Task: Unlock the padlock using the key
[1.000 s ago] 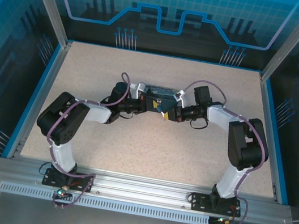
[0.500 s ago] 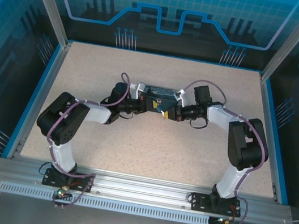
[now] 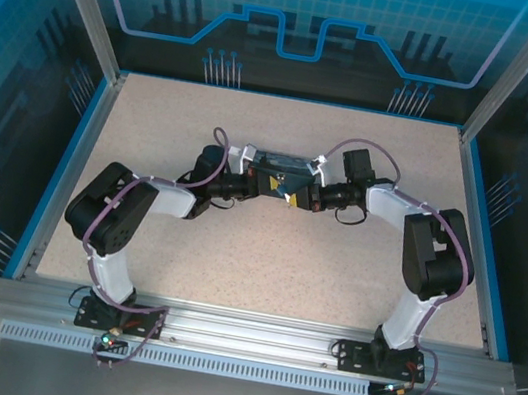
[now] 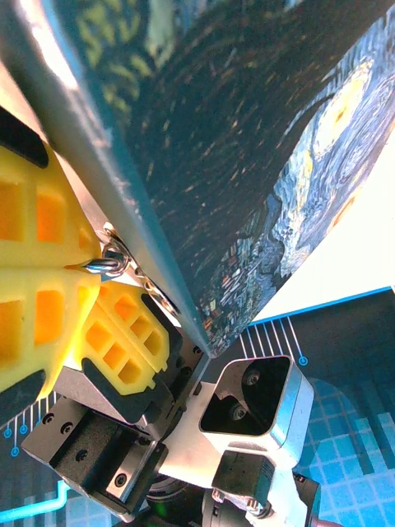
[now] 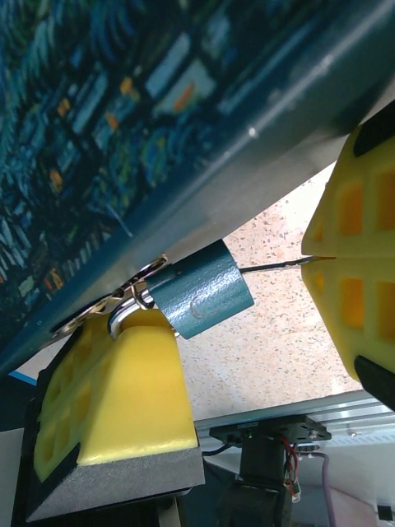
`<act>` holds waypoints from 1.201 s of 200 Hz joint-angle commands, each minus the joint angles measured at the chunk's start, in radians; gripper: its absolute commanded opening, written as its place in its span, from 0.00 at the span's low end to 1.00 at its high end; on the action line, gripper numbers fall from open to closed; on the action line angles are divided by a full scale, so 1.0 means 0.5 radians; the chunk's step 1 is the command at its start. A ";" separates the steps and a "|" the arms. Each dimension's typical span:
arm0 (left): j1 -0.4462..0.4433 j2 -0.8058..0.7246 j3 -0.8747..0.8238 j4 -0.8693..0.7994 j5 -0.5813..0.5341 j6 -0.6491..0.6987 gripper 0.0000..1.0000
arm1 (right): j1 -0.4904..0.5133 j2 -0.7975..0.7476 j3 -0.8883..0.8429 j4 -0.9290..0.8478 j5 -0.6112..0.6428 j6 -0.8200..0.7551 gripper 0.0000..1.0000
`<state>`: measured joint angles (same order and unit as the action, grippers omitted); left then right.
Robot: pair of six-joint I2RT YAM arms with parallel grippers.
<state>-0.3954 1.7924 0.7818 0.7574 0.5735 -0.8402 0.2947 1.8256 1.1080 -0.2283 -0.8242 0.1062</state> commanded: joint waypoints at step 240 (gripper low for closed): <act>0.006 0.066 -0.048 0.186 0.050 -0.069 0.12 | 0.116 -0.033 0.011 0.066 -0.011 -0.003 0.00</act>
<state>-0.3882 1.8187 0.7784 0.8078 0.5747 -0.8730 0.3405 1.8046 1.0988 -0.2085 -0.8303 0.1005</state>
